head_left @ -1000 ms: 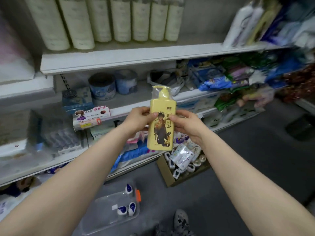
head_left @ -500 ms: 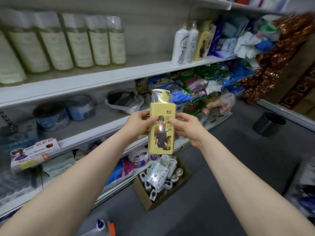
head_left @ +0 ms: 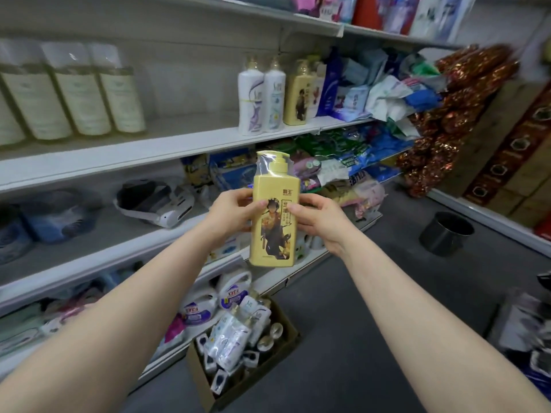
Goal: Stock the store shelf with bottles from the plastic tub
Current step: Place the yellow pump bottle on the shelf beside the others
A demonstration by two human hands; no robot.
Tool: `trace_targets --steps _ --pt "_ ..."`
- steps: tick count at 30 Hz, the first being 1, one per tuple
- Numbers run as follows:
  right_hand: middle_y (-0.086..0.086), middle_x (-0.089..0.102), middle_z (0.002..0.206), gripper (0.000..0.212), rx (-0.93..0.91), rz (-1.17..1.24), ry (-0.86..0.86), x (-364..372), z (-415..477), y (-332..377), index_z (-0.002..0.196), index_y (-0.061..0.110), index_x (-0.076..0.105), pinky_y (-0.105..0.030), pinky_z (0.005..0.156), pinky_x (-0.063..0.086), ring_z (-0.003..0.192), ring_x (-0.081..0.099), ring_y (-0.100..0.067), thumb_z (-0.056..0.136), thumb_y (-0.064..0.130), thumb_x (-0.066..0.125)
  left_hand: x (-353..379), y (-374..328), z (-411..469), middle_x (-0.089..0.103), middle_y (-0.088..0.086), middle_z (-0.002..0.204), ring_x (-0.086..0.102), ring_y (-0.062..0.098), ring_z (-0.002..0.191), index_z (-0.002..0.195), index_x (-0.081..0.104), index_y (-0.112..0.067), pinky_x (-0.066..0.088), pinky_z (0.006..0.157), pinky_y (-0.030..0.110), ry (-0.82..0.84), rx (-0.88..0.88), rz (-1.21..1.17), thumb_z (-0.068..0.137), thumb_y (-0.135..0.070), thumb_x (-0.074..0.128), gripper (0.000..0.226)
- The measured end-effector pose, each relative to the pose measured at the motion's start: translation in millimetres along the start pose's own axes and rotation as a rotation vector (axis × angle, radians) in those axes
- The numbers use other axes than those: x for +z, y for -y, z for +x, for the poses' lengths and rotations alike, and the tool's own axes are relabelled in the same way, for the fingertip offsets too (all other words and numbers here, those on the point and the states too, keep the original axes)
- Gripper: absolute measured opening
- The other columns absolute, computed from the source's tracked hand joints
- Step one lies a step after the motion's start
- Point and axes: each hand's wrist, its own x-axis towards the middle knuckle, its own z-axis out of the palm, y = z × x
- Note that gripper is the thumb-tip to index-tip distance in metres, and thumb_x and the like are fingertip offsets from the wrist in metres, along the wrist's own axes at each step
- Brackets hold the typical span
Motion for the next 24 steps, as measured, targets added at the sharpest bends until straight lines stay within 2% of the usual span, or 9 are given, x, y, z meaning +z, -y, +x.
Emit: trace_targets --steps 4,7,11,14,18,20,24 --pt "-0.008 0.075 0.108 0.032 0.007 0.019 -0.039 -44 15 3 0.122 0.010 0.062 -0.029 0.079 0.060 0.095 0.074 -0.020 0.091 0.012 0.071 39 -11 31 0.073 0.002 0.109 0.071 0.017 0.098 0.122 0.064 -0.015 0.060 0.085 0.042 0.032 0.008 -0.004 0.094 -0.024 0.065 0.030" --pt "-0.004 0.076 0.101 0.031 0.001 0.035 -0.083 -78 29 4 0.121 0.011 0.061 -0.026 0.074 0.059 0.090 0.074 -0.016 0.091 0.012 0.071 67 -20 61 0.073 0.000 0.108 0.072 0.015 0.096 0.123 0.064 -0.016 0.060 0.083 0.039 0.068 0.022 0.005 0.094 -0.024 0.065 0.030" --pt "-0.007 0.074 0.105 0.040 0.003 0.037 -0.147 -120 54 4 0.127 0.008 0.059 -0.034 0.084 0.060 0.097 0.073 -0.022 0.090 0.012 0.073 103 -30 103 0.072 0.002 0.109 0.072 0.017 0.096 0.120 0.065 -0.017 0.061 0.079 0.035 0.114 0.045 0.001 0.095 -0.022 0.064 0.026" --pt "-0.009 0.074 0.107 0.031 -0.004 0.030 -0.166 -149 77 5 0.120 0.010 0.062 -0.035 0.088 0.060 0.102 0.072 -0.025 0.091 0.012 0.072 126 -34 136 0.072 0.002 0.109 0.071 0.017 0.097 0.121 0.064 -0.016 0.062 0.076 0.032 0.131 0.051 -0.022 0.096 -0.020 0.063 0.026" --pt "-0.008 0.075 0.104 0.025 -0.010 0.036 -0.197 -187 120 9 0.114 0.014 0.063 -0.029 0.078 0.060 0.092 0.074 -0.019 0.090 0.011 0.072 150 -36 196 0.073 0.001 0.108 0.071 0.020 0.099 0.114 0.067 -0.022 0.059 0.086 0.046 0.149 0.080 -0.004 0.093 -0.024 0.067 0.021" --pt "-0.007 0.074 0.102 0.024 -0.009 0.040 -0.199 -200 142 15 0.113 0.014 0.063 -0.026 0.073 0.060 0.087 0.074 -0.016 0.091 0.009 0.070 157 -40 224 0.073 -0.001 0.107 0.071 0.018 0.098 0.112 0.066 -0.026 0.059 0.087 0.045 0.145 0.092 0.018 0.092 -0.026 0.067 0.020" --pt "-0.012 0.074 0.110 0.041 -0.017 0.028 -0.196 -225 190 25 0.129 0.007 0.059 -0.032 0.076 0.060 0.093 0.075 -0.023 0.090 0.011 0.072 170 -49 275 0.074 0.000 0.106 0.072 0.018 0.097 0.120 0.065 -0.021 0.059 0.086 0.045 0.140 0.091 0.018 0.091 -0.029 0.068 0.031"
